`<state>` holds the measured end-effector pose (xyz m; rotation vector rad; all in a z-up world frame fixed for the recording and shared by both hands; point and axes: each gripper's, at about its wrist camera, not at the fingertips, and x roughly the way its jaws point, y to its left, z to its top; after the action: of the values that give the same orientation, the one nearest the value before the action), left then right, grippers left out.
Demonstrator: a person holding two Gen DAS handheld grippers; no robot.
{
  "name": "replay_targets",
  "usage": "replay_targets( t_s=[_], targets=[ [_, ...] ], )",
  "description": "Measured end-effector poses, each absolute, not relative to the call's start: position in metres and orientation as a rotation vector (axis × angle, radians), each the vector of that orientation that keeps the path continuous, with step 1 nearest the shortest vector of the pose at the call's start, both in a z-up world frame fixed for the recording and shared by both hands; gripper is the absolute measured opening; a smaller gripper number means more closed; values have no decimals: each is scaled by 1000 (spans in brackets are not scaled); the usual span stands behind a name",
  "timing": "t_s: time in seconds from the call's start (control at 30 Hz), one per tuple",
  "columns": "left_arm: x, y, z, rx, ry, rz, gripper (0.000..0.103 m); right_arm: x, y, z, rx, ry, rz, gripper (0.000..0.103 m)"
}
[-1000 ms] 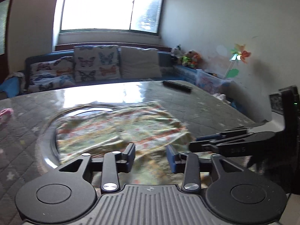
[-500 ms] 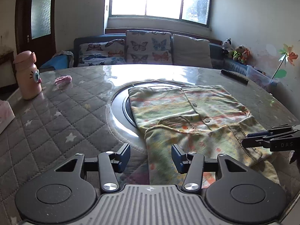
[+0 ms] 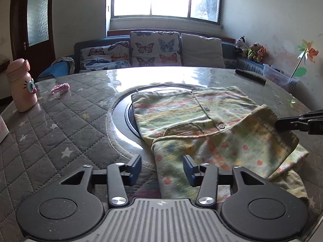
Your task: Fold clothes
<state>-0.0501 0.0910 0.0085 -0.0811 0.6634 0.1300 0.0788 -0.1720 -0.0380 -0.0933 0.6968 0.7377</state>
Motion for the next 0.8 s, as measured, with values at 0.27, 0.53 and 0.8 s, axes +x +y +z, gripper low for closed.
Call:
replay_targets(
  t_s=[0.27, 0.53, 0.8],
  targets=[
    [-44, 93, 10, -52, 685, 124, 25, 85, -173, -58, -136, 772, 718, 10],
    [-14, 86, 14, -32, 659, 83, 24, 97, -152, -48, -146, 691, 777, 11],
    [-3, 83, -8, 10, 707, 69, 24, 101, -145, -72, -197, 746, 789, 11]
  ],
)
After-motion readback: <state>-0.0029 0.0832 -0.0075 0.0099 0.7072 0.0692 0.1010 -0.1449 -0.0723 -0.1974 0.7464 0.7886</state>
